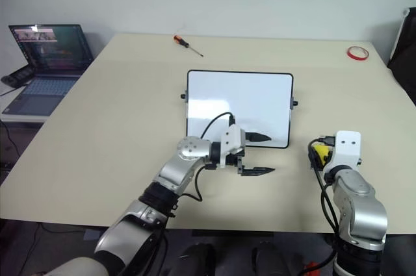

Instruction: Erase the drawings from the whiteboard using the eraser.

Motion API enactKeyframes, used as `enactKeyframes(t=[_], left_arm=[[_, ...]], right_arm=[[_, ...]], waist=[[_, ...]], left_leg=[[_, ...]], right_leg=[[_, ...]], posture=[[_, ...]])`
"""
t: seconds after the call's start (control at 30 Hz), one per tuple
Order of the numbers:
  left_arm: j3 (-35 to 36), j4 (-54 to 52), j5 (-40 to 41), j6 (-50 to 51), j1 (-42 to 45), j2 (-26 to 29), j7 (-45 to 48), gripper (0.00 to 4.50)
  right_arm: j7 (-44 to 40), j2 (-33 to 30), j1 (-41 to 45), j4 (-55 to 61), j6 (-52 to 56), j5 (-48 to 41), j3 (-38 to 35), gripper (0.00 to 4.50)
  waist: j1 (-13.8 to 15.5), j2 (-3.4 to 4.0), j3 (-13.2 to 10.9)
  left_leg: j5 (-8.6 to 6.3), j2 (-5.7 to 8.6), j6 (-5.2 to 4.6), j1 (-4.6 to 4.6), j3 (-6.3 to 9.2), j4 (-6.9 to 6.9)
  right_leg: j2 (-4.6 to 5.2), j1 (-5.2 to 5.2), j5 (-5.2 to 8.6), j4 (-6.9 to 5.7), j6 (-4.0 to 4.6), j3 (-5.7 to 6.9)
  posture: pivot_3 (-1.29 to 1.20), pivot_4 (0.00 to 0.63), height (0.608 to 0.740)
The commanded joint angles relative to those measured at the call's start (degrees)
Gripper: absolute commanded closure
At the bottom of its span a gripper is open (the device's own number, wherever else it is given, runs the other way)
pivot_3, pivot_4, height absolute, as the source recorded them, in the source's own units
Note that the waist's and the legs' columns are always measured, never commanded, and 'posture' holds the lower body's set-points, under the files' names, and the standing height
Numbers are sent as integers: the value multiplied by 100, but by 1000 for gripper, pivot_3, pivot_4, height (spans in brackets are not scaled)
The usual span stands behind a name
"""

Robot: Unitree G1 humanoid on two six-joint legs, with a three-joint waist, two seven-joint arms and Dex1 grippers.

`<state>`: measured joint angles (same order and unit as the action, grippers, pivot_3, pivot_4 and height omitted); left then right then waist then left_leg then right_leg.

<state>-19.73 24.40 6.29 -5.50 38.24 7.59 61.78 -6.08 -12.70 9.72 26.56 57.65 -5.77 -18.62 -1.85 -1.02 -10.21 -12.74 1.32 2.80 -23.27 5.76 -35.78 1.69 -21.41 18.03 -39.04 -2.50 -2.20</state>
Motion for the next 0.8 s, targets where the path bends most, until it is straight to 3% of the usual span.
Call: enactKeyframes(t=[0.03, 0.17, 0.3, 0.5, 0.67, 0.8], left_arm=[[184, -523, 174, 127, -45, 73, -54, 0], [452, -1475, 409, 750, -379, 457, -145, 0], [1088, -2886, 788, 1750, -953, 975, -728, 0], [2339, -3766, 162, 1981, -1863, 605, -3346, 0], [2673, -4428, -122, 1893, -2966, 421, -4271, 0], [2611, -4939, -446, 1853, -3632, 318, -4763, 0]], right_arm=[[58, -44, 155, 260, -102, -106, -138, 27], [59, 22, 203, 770, 183, -291, -249, 27], [143, 571, 476, 1439, 386, -883, -672, 27], [110, -17, -138, 1685, -839, -318, -215, 27], [4, -235, -798, 1451, -2033, 69, 333, 27], [21, -198, -1038, 1242, -2965, 198, 369, 27]], waist=[[-4, 0, 0], [-24, 3, 1], [-84, 7, 3], [15, 5, 5], [7, 4, 5], [14, 2, 4]], left_leg=[[0, 0, 0, 0, -1, 0], [0, -4, 0, 2, 0, 1], [0, -12, 0, 4, 3, 1], [0, 0, 0, 7, 10, -12], [0, -2, 0, 12, 4, -7], [0, -4, 0, 27, -7, -4]], right_leg=[[0, 0, 0, 0, 0, 0], [-1, -1, 0, -3, 1, -3], [-4, -1, 0, -6, 2, -10], [9, 15, -1, 4, -2, -8], [6, 12, -1, -2, -2, -9], [7, 22, -1, -1, -2, -13]], posture=[[0, 150, 740], [0, 150, 740], [0, 150, 740], [0, 150, 740], [0, 150, 740], [0, 150, 740]])
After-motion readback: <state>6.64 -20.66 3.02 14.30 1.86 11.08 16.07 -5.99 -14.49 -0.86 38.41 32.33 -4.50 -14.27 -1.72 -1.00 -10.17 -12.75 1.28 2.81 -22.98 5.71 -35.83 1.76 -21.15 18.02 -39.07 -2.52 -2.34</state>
